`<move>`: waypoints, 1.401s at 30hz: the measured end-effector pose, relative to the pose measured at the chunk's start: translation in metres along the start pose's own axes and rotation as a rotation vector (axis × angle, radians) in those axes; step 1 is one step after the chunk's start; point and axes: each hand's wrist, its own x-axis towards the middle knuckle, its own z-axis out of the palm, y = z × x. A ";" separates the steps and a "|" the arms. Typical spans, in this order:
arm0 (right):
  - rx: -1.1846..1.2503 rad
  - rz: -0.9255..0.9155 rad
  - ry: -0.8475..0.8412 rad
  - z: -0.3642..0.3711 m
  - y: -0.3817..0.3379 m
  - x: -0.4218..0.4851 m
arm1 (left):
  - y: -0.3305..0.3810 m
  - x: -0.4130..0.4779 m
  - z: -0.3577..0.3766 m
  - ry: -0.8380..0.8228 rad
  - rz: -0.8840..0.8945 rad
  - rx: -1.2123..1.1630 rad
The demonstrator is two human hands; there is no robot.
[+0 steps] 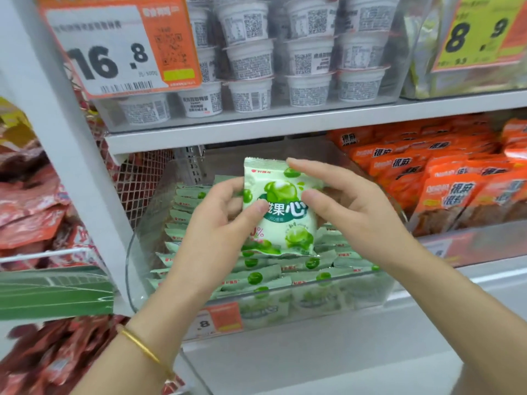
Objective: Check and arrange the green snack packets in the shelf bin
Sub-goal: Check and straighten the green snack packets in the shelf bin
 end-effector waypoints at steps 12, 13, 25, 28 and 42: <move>0.220 0.228 0.020 -0.001 0.009 0.003 | -0.020 -0.006 0.008 -0.218 -0.118 -0.181; 0.226 0.236 0.030 0.000 0.009 0.003 | -0.021 -0.006 0.010 -0.207 -0.107 -0.188; 0.313 0.307 0.126 -0.002 0.010 0.001 | -0.017 -0.007 0.018 -0.196 -0.026 -0.116; 0.328 0.309 0.154 -0.003 0.010 0.000 | -0.018 -0.007 0.020 -0.184 -0.017 -0.071; 0.385 0.406 0.173 -0.003 0.004 0.000 | -0.025 -0.005 0.017 0.169 0.581 1.011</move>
